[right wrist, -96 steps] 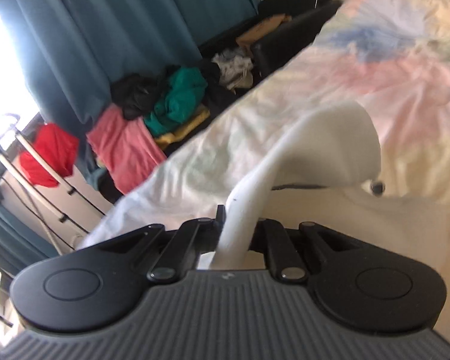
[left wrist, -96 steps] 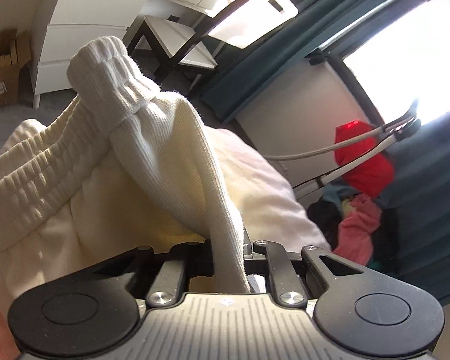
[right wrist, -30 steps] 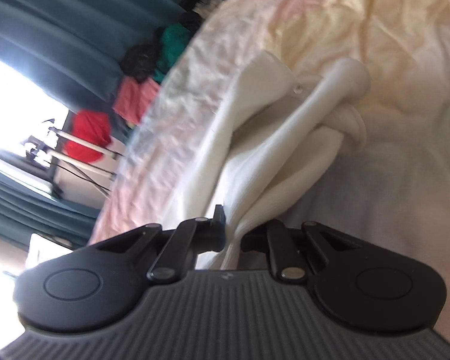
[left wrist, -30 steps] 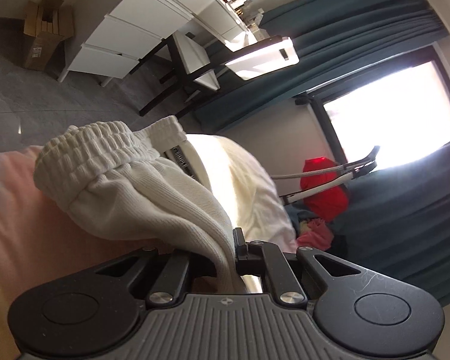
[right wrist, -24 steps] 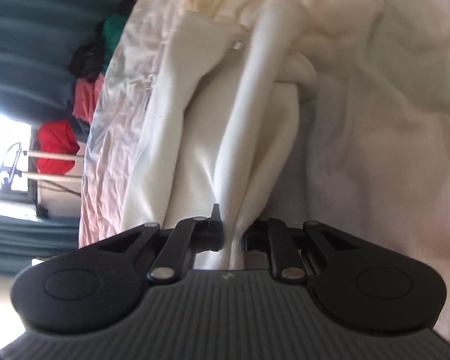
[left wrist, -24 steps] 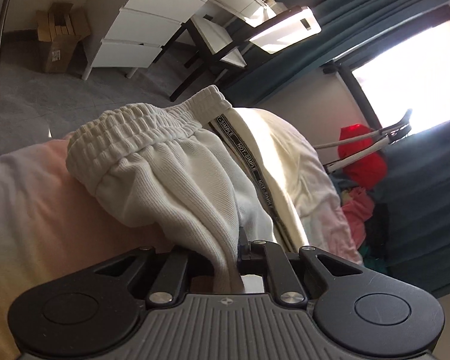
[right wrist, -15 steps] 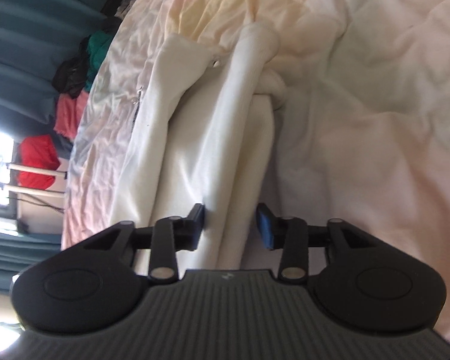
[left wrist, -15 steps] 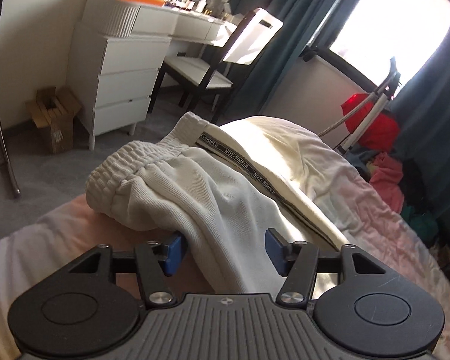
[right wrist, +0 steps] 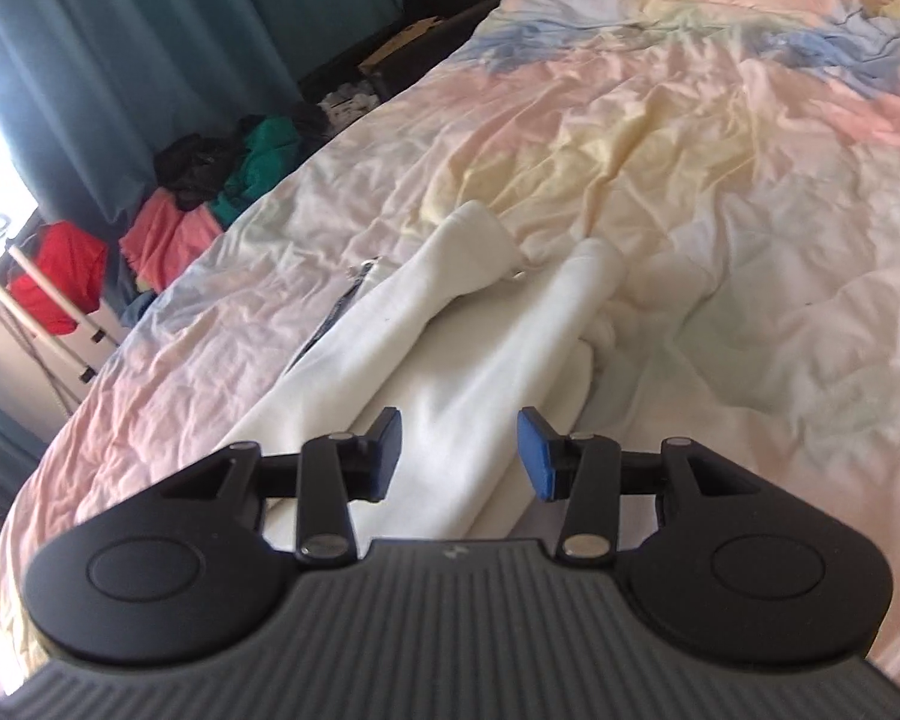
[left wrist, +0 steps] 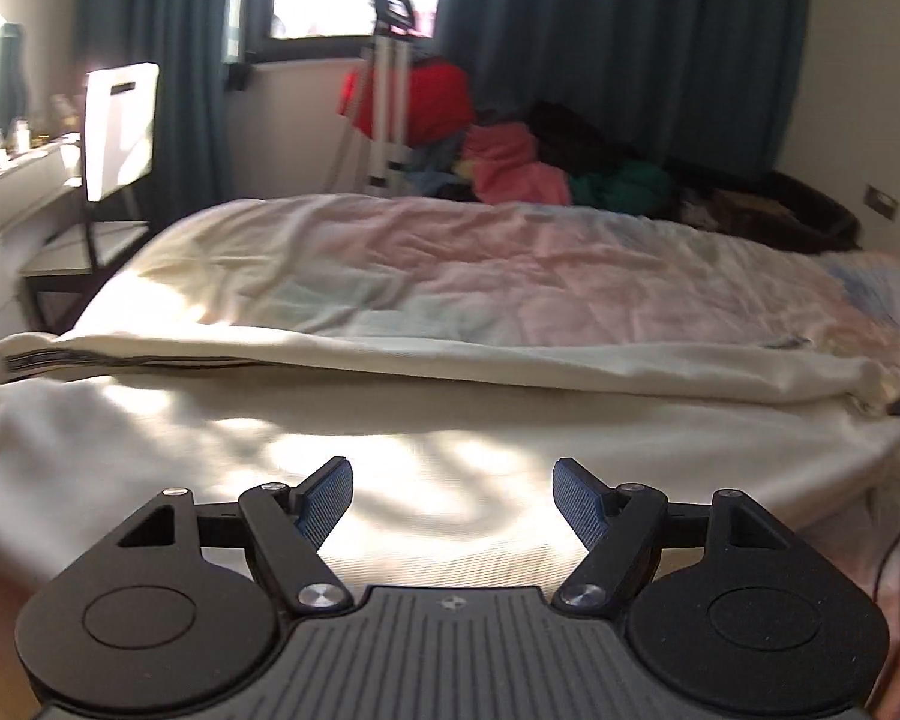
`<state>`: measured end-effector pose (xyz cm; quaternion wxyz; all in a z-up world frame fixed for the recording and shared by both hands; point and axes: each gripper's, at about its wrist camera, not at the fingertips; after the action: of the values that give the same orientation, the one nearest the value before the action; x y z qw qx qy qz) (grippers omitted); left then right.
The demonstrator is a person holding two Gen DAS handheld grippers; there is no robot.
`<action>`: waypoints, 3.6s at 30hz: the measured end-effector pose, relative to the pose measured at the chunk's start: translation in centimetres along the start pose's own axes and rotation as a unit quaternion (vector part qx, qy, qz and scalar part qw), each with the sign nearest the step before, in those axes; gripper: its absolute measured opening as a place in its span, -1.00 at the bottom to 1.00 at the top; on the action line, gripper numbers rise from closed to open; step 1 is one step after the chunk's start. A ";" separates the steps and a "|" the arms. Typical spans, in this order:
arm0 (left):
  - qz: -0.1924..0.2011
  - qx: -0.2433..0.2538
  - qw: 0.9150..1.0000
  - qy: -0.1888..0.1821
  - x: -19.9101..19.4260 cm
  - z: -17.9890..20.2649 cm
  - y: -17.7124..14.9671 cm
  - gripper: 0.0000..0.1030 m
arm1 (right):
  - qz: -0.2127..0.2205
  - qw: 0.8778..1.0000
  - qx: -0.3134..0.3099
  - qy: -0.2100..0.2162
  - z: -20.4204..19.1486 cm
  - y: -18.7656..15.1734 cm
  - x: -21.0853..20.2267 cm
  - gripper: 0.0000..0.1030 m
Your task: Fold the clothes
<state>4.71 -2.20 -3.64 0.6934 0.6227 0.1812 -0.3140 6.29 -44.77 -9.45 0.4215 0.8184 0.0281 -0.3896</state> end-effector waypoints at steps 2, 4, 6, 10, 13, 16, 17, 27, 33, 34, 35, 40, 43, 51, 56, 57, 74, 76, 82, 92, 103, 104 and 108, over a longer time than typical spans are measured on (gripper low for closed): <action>-0.021 0.022 0.999 -0.040 3.0 2.8 0.9 0.46 | -0.004 1.000 -0.003 0.012 -0.4 0.1 0.3 -0.03; -0.036 0.035 0.995 -0.087 6.2 5.6 1.6 0.46 | 0.006 1.000 -0.005 0.010 -0.4 0.0 0.0 0.26; -0.058 0.047 0.989 -0.131 9.5 8.7 2.1 0.46 | 0.029 0.999 0.017 0.000 0.4 0.1 -0.3 0.46; -0.094 0.093 0.976 -0.171 15.3 15.3 1.9 0.42 | 0.075 0.995 0.064 -0.019 1.9 0.3 -0.9 0.45; -0.118 0.131 0.966 -0.190 19.7 20.3 1.6 0.42 | 0.096 0.990 0.096 -0.042 2.9 0.3 -0.7 0.47; -0.115 0.162 0.964 -0.176 23.3 23.9 0.9 0.44 | 0.089 0.988 0.118 -0.053 3.6 0.3 0.6 0.47; -0.110 0.170 0.964 -0.170 24.2 24.8 0.9 0.46 | 0.087 0.987 0.124 -0.056 3.7 0.2 1.0 0.47; -0.013 0.142 0.987 -0.076 30.7 27.8 7.1 0.42 | 0.083 0.986 0.129 -0.068 3.3 0.0 4.0 0.47; -0.026 0.147 0.985 -0.088 26.5 22.4 7.2 0.42 | 0.063 0.988 0.126 -0.060 2.9 0.3 5.7 0.47; -0.023 0.149 0.985 -0.087 24.9 20.9 6.9 0.43 | 0.060 0.989 0.125 -0.054 2.9 0.3 5.9 0.47; -0.022 0.149 0.985 -0.086 23.2 19.2 6.5 0.43 | 0.055 0.990 0.125 -0.043 3.0 0.4 5.9 0.47; -0.015 0.130 0.989 -0.070 13.3 10.2 3.9 0.48 | 0.035 0.988 0.153 0.012 4.4 0.8 5.4 0.49; -0.027 0.118 0.991 -0.061 8.0 5.9 1.7 0.48 | 0.023 0.986 0.158 0.042 4.6 1.2 4.7 0.48; -0.024 0.156 0.984 -0.086 1.9 2.8 -4.1 0.50 | -0.082 0.960 0.204 0.175 6.2 2.2 4.7 0.36; -0.005 0.220 0.973 -0.068 2.9 4.4 -6.9 0.48 | -0.073 0.961 0.194 0.182 7.6 2.7 4.1 0.34; -0.010 0.219 0.974 -0.062 3.3 4.4 -7.2 0.46 | -0.079 0.961 0.200 0.174 7.8 2.5 4.5 0.34; 0.017 0.161 0.981 -0.105 2.3 2.0 -5.0 -0.82 | -0.051 0.984 0.135 0.106 6.0 3.0 6.6 -0.75; 0.011 0.158 0.981 -0.114 1.7 1.6 -5.1 -0.82 | -0.041 0.985 0.132 0.100 6.1 3.0 5.4 -0.75; -0.010 0.167 0.979 -0.112 1.6 1.7 -5.8 -0.81 | -0.076 0.975 0.186 0.094 8.1 2.0 5.7 -0.71; -0.040 0.145 0.984 -0.096 3.1 1.2 -6.1 -0.66 | -0.141 0.954 0.238 0.113 8.2 0.0 6.4 0.28; -0.059 0.129 0.986 -0.084 4.4 0.9 -6.1 -0.53 | -0.193 0.960 0.150 0.138 5.6 -0.4 9.3 0.22; -0.059 0.129 0.986 -0.084 4.4 1.0 -6.1 -0.53 | -0.194 0.959 0.159 0.134 5.7 -0.6 8.9 0.22; -0.061 0.128 0.987 -0.081 4.7 1.1 -6.2 -0.53 | -0.201 0.959 0.160 0.122 5.7 -1.2 7.7 0.23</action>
<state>3.94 -4.46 -11.09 0.5999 0.6666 0.1198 -0.4259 7.70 -50.26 -17.29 0.1912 0.8941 0.1807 -0.3625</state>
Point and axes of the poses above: each gripper's, at about its wrist camera, not at the fingertips, and x roughly the way its jaws point, z to its right, y to its top, and after that the axes turned 7 degrees about -x, right-handed
